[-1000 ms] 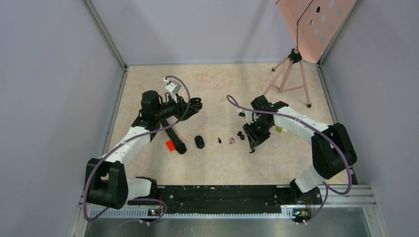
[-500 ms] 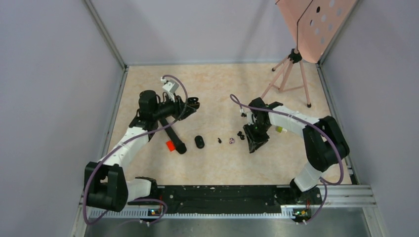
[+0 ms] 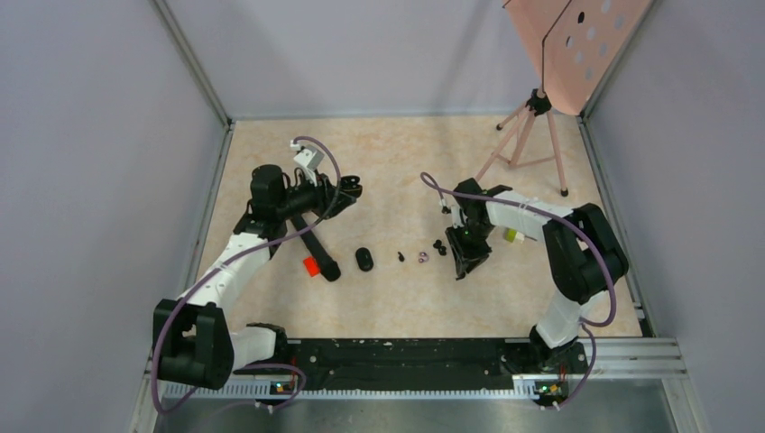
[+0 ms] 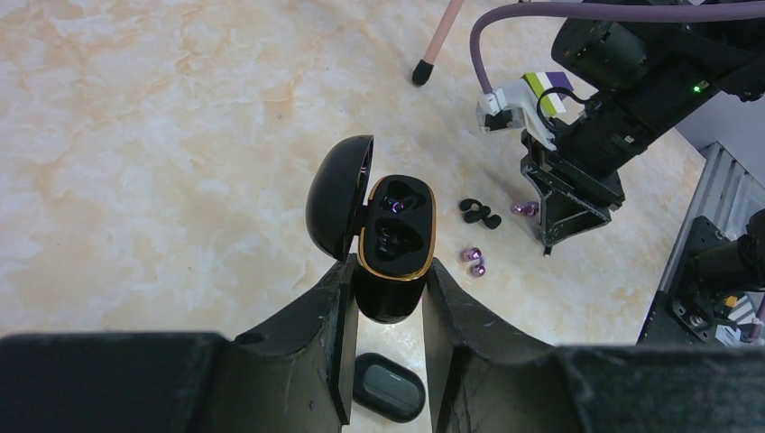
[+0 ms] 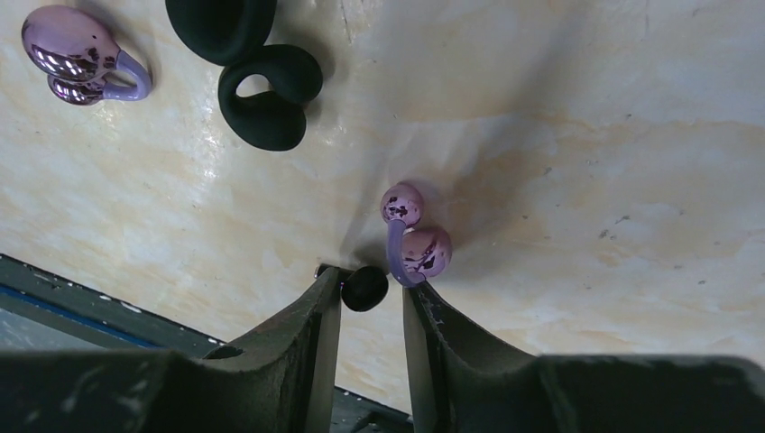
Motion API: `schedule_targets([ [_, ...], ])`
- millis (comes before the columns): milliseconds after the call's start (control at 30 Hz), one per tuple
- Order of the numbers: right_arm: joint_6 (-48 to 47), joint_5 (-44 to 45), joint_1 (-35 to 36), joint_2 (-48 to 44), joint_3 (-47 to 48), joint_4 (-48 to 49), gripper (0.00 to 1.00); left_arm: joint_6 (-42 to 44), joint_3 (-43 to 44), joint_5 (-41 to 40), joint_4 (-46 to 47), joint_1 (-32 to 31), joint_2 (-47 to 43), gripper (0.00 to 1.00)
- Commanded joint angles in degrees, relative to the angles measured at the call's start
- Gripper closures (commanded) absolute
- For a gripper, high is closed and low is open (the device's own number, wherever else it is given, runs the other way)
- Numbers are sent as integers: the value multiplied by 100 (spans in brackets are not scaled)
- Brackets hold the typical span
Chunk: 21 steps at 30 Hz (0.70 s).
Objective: Insert the wireless bluetooth earbuds into the charging case
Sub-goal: Pick up the earbud from the center of the board.
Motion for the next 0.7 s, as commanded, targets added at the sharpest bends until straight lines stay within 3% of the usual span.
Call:
schedule_targets([
  [0, 112, 31, -61, 79, 184, 38, 69, 97, 80, -29, 141, 39, -165, 100],
  [300, 164, 68, -57, 90, 114, -90, 73, 124, 54, -29, 123, 58, -131, 100],
  [667, 231, 248, -61, 42, 43, -247, 69, 201, 66, -28, 94, 58, -106, 100],
])
